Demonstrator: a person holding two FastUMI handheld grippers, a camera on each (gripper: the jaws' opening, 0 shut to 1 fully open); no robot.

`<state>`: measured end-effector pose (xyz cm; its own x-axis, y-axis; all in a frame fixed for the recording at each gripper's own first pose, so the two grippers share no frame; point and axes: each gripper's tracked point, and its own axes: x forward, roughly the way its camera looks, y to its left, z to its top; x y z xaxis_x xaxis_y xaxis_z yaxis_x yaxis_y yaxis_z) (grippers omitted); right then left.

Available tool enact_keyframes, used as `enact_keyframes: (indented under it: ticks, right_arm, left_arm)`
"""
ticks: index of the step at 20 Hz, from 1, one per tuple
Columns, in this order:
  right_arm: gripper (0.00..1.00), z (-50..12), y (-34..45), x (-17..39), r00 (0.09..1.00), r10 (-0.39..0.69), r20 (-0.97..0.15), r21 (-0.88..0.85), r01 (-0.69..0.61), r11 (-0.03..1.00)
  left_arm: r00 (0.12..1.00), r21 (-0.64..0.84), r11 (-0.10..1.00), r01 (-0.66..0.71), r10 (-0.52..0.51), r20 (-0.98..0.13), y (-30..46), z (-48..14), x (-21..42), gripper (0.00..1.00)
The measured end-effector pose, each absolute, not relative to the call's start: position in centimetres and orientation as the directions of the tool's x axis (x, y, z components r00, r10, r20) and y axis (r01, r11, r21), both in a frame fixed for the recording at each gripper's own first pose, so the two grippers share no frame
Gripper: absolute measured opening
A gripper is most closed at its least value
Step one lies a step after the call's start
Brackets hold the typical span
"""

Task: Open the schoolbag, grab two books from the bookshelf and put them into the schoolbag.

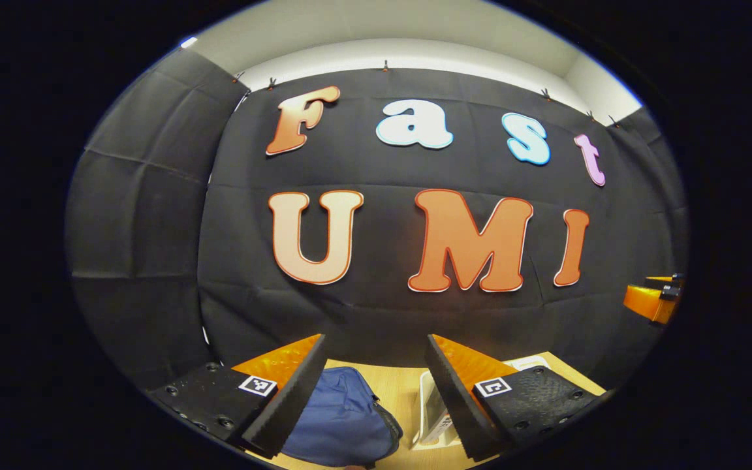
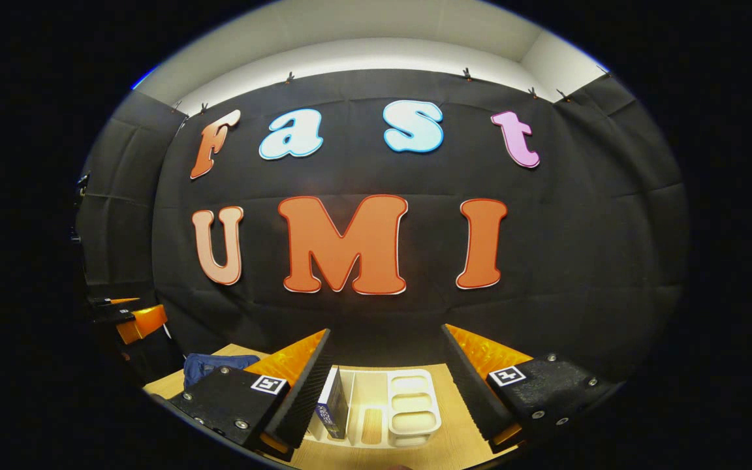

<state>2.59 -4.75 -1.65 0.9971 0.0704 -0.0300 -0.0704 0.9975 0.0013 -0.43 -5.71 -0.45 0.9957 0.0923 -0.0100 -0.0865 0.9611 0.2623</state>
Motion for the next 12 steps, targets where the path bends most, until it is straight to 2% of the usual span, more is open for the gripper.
enact_keyframes:
  ticks: [12]
  right_arm:
    - [0.97,-2.2,-5.6,1.9,0.998,0.036,-0.046,0.000,-0.036,0.999]
  left_arm:
    - [0.998,0.269,0.963,-0.021,0.037,-0.057,-5.7,-2.6,-0.1,0.94]
